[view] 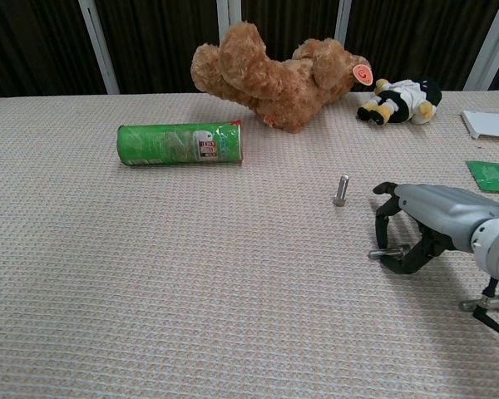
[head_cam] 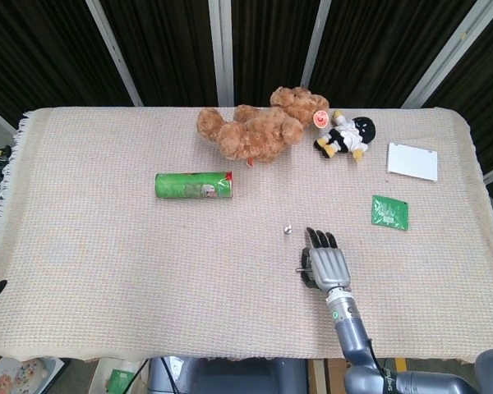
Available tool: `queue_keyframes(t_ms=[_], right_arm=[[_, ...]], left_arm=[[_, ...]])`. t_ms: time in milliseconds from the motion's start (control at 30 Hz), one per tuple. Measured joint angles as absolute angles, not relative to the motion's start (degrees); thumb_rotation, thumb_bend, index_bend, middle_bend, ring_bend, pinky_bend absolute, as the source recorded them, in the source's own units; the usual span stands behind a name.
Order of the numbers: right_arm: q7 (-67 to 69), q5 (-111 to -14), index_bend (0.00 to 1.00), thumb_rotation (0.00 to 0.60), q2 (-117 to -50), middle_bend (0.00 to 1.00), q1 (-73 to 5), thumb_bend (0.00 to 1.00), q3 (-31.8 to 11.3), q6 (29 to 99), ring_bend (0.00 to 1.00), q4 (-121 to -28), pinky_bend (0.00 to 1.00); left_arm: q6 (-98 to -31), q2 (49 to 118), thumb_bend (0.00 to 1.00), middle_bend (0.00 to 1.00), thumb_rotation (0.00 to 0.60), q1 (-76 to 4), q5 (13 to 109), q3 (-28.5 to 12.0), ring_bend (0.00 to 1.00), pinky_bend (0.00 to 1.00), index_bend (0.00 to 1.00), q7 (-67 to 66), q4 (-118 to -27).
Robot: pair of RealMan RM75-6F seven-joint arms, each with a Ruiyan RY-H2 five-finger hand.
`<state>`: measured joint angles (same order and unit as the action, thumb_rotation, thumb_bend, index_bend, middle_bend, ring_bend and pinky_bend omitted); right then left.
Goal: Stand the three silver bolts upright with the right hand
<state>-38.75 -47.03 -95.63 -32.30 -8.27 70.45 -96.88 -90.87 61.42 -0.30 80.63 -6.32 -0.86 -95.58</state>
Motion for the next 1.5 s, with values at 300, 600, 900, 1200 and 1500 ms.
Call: queue_keyframes(t_ms=[300,600,900,1200,1500], right_arm=[[-38.87,-46.5,0.61,0.6,-95.85,0.0,-32.4,0.39,-8.46,70.52,0.02,-96.69,0.05],[-37.61,-47.43,0.61,0.6,-95.49,0.0,-32.18,0.4,-8.96,71.01,0.02,-97.54,0.05],[-36.26,-46.61,0.61,0.6,-94.84,0.0,-32.04,0.4,-9.82,70.59,0.02,-98.51,0.05],[-31.96,-45.31,0.61,0.6,-93.79,0.0,-31.88,0.4,-11.83,68.7,0.02,-98.74,0.05],[-28.68,-42.92,0.61,0.6,-91.97,0.0,-31.93,0.4,-13.7,66.74,0.02,-99.07,0.05]], left_arm=[[-90.88,61.4,0.24,0.06,0.6,-0.27,80.59,-6.34,0.0,0.14,0.08,-0.79,-95.58],[-90.84,61.45,0.24,0.06,0.6,-0.31,80.56,-6.36,0.0,0.14,0.09,-0.91,-95.6],[-90.97,61.46,0.24,0.06,0.6,-0.27,80.66,-6.34,0.0,0.14,0.09,-0.87,-95.6],[-90.94,61.48,0.24,0.06,0.6,-0.29,80.62,-6.36,0.0,0.14,0.09,-0.93,-95.58],[-91.01,61.55,0.24,0.06,0.6,-0.29,80.78,-6.28,0.0,0.14,0.09,-1.13,-95.64]])
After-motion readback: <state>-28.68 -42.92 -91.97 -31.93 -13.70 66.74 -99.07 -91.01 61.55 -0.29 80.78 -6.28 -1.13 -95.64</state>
